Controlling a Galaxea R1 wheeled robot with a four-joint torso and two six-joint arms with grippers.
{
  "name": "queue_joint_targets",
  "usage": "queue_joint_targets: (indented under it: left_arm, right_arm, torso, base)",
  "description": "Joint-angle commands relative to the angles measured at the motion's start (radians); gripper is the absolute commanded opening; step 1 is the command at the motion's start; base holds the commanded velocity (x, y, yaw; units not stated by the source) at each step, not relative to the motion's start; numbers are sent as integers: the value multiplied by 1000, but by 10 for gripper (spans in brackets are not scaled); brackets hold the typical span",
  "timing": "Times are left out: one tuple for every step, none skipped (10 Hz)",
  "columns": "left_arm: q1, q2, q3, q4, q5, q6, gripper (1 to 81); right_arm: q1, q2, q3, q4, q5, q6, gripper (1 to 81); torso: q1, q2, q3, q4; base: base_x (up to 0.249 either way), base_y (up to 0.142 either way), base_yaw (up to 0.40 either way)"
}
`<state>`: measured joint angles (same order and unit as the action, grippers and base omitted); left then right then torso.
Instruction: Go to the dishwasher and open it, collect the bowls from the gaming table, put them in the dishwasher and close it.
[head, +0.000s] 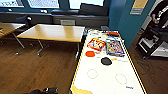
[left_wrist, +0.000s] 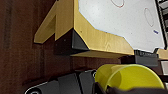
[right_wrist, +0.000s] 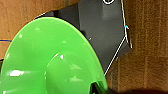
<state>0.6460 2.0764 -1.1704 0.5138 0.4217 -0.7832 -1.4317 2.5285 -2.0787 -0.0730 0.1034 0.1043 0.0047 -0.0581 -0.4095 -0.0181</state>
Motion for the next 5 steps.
queue_joint_targets:
  left_arm:
    - [128,-87,6,6,-106,101,10]
    - [195,-53,-60,6,-106,102,10]
    - [263,-13,-132,5,-106,101,10]
    - [330,39,-222,3,-106,101,10]
    - [385,76,-297,-3,-107,96,10]
  right_arm:
    - [3,-34,-6,-2,-73,3,10]
    - [0,-24,-20,-2,-77,5,10]
    - [-5,-15,-35,-1,-79,5,10]
    - [-13,-6,-47,-2,-79,5,10]
    - [-13,3,-58,-2,-80,5,10]
  torso:
    - [0,0,0,0]
    - [0,0,0,0]
    - [0,0,0,0]
    - [0,0,0,0]
    - [0,0,0,0]
  base:
    - [0,0,0]
    - [0,0,0]
    - [0,0,0]
    - [0,0,0]
    - [0,0,0]
